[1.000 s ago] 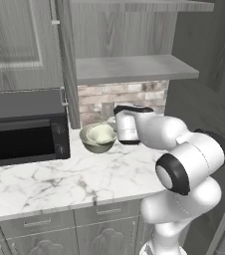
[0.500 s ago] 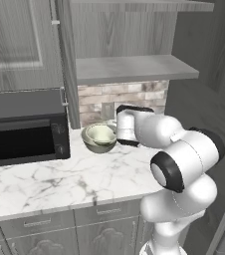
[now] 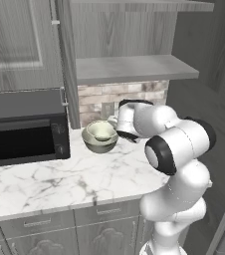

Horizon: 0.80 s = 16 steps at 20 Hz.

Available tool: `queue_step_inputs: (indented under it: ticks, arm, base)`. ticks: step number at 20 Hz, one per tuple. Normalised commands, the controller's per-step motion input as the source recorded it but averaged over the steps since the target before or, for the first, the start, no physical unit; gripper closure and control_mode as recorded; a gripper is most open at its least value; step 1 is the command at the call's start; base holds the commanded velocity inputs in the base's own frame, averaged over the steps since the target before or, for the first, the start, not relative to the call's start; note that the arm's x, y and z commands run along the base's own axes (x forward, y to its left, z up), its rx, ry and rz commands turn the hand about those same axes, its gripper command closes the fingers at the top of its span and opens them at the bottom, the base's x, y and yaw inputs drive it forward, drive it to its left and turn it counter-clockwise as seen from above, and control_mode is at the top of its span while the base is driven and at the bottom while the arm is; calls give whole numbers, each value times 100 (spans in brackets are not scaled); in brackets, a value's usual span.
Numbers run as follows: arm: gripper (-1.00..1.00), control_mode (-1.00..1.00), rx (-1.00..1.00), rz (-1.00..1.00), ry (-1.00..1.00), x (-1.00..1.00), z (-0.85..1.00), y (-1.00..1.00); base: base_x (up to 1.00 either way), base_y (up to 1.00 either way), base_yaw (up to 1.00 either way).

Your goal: Pick up the bowls on the counter and stack them on top of one another in the open cabinet. Place the smaller bowl on top of the larger bowl.

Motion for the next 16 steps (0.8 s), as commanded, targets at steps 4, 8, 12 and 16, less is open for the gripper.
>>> queue_step_inputs:
  ticks: [4, 8, 12, 16]
  arm:
    - [100, -100, 0, -2, 0, 27, -2, 0]
    - [100, -100, 0, 0, 0, 0, 0, 0]
    - [100, -100, -1, 0, 0, 1, -8, 0]
    - [100, -100, -3, 0, 0, 3, -14, 0]
  base:
    - [0, 0, 0]
    - [0, 0, 0]
    - [0, 0, 0]
    - [0, 0, 0]
